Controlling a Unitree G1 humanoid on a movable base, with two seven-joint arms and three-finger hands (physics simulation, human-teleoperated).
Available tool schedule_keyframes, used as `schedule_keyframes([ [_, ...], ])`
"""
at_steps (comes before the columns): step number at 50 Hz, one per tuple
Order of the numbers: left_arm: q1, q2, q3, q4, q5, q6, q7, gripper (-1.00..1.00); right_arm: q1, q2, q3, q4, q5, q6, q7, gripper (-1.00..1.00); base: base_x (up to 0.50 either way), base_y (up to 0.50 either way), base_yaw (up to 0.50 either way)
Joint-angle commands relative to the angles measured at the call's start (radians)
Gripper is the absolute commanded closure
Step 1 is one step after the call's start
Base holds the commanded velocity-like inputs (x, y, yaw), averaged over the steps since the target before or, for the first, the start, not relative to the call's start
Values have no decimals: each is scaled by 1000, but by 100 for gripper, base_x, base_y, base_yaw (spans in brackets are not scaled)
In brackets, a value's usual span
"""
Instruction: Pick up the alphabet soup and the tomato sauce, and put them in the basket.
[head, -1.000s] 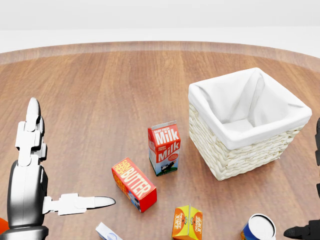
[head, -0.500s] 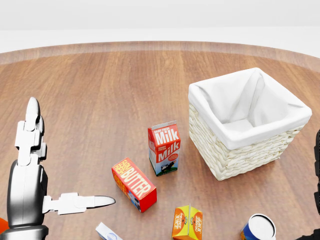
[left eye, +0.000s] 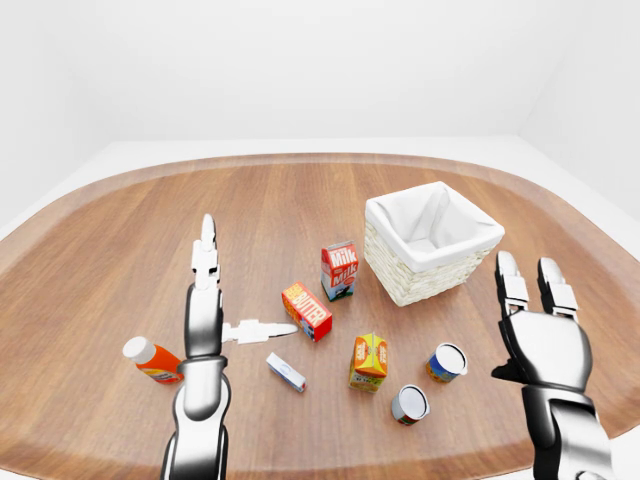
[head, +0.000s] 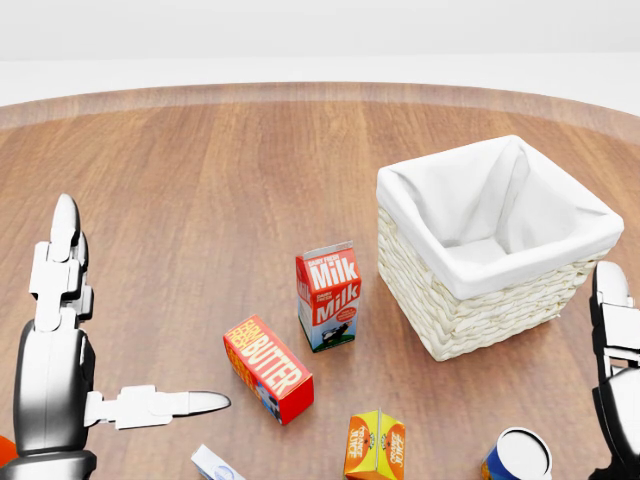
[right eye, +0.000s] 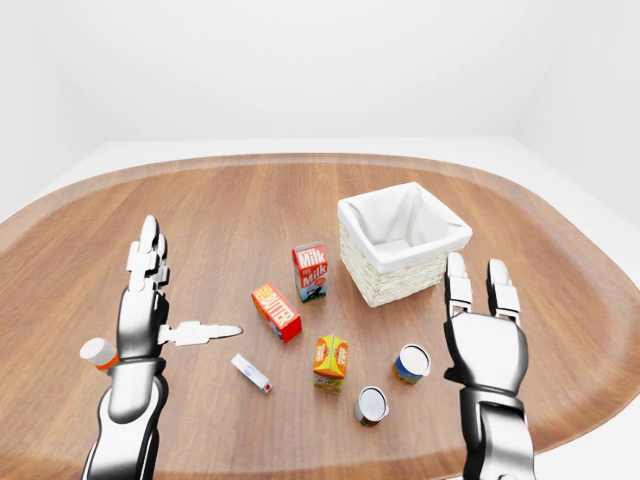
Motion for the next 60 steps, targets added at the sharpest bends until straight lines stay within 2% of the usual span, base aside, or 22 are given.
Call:
schedule_keyframes([
  [1, 1, 1, 1, -1, 0, 0, -1, -100, 1, -26, 46, 43, -64, 0, -68, -100, 0, 0, 0],
  [2, 2, 1, 1, 1, 1, 0, -1, -100, -3, -31, 45, 35, -44, 0, -47, -100, 0, 0, 0],
  [5, 2, 1, 0, 0, 1, 0, -1, -100, -2, -33, 55, 54, -73, 0, -78, -100, 0, 0, 0],
  [13, 4, 0, -1, -2, 2, 0, -1, -100, -4, -45, 65, 62, -67, 0, -71, -100, 0, 0, 0],
  [17, 5, 0, -1, -4, 3, 0, -2, -100, -2, -53, 83, 102, -122, 0, -131, -100, 0, 0, 0],
  [20, 4, 0, -2, -2, 3, 0, -2, -100, -11, -60, 82, 94, -91, 0, -96, -100, 0, 0, 0],
  [60, 1, 1, 0, 5, 3, 0, -2, -100, -60, -115, 160, 247, -147, 0, -188, -100, 0, 0, 0],
])
